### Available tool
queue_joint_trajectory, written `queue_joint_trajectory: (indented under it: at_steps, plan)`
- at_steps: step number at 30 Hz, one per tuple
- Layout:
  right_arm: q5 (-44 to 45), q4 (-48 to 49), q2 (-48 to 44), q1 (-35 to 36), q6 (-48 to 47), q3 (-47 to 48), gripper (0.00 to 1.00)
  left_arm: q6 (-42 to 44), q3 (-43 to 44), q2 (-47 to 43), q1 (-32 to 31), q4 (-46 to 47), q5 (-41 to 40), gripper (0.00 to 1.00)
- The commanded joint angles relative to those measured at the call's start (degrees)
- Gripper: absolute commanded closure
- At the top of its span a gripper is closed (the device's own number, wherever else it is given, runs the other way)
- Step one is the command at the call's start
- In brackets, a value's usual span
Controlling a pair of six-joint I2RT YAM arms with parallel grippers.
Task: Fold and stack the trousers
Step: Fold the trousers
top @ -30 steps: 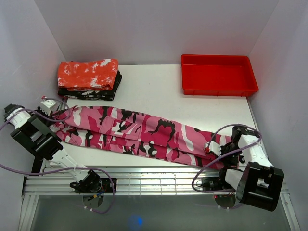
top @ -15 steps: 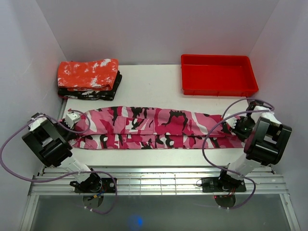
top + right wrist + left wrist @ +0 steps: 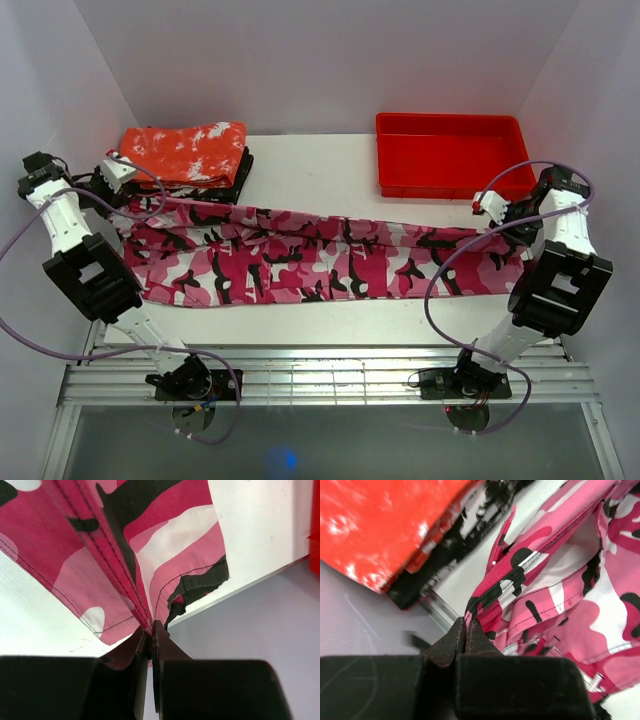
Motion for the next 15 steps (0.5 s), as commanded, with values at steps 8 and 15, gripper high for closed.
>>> queue_joint_trajectory:
  at_steps: [8,15]
  plan:
    - [5.46,5.17,-9.59,-6.28,-11.61,-16.68,0.92,21.30,-26.63,-14.46,6.47,4.83,-4.64,1.00]
    - [7.58,11.77,-9.51,-7.08,-12.33,-25.92,0.92,25.01,-47.94,-16.68,8.50,14.39,-18.07,1.00]
